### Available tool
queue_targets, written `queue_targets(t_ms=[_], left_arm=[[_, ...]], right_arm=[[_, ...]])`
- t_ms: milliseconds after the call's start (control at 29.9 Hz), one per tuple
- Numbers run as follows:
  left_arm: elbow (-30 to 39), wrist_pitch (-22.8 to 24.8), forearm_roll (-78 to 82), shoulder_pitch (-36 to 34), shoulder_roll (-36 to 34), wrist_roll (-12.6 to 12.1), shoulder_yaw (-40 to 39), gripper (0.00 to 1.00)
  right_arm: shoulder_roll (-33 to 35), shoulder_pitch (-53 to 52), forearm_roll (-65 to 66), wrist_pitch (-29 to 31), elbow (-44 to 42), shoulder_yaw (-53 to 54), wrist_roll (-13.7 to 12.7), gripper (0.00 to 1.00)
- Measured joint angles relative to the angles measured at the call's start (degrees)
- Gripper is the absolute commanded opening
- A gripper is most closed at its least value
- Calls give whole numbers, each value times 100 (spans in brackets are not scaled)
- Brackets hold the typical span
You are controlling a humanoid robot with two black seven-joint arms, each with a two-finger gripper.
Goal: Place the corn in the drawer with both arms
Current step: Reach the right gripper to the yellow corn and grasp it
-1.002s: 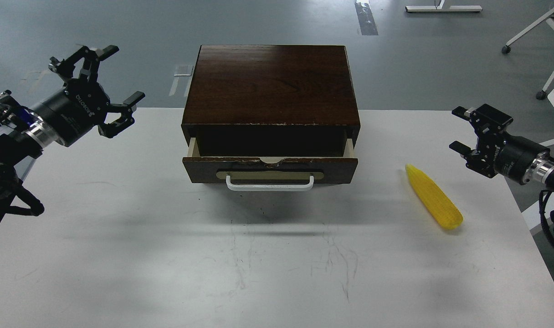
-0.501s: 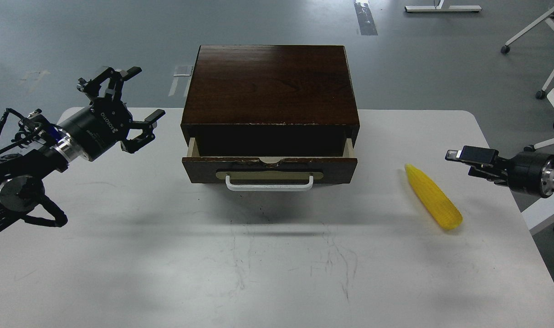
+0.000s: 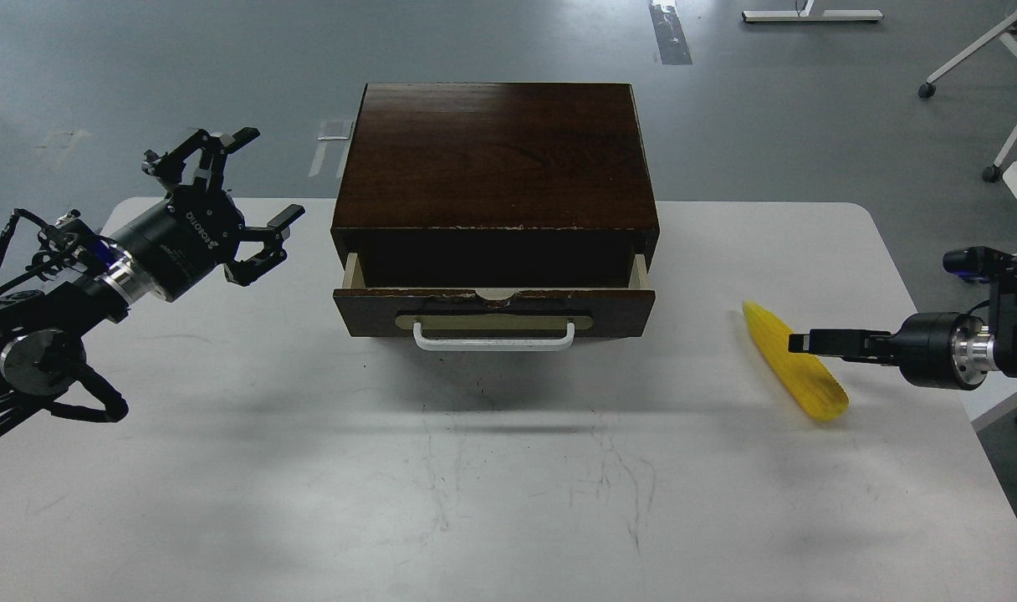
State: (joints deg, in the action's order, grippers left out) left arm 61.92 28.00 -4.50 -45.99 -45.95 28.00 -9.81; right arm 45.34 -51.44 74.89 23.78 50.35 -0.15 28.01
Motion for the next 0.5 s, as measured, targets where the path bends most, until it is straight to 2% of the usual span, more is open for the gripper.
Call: queue_targets(t_ms=[134,200,301,368,468,501], left_arm=[[3,0,1,1,-5,0,-18,98],[5,0,1,1,7,0,-48,98],[23,0,2,2,47,0,-96,98],[35,0,7,2,56,0,-104,98],[39,0,9,2,56,0,-118,98],[39,0,9,2,54,0,-128,98]], right_arm=[[-76,-31,57,-200,-99,-159,0,89],[-154,-32,60,-279,-155,-217,0,72],[-273,-39,61,-331,-236,-336,0,57],[-296,-42,61,-337,-277,-382,0,54],[-299,-34,61,-340,-299,-417,0,44],[-299,-22,61,-340,-300,-428,0,32]])
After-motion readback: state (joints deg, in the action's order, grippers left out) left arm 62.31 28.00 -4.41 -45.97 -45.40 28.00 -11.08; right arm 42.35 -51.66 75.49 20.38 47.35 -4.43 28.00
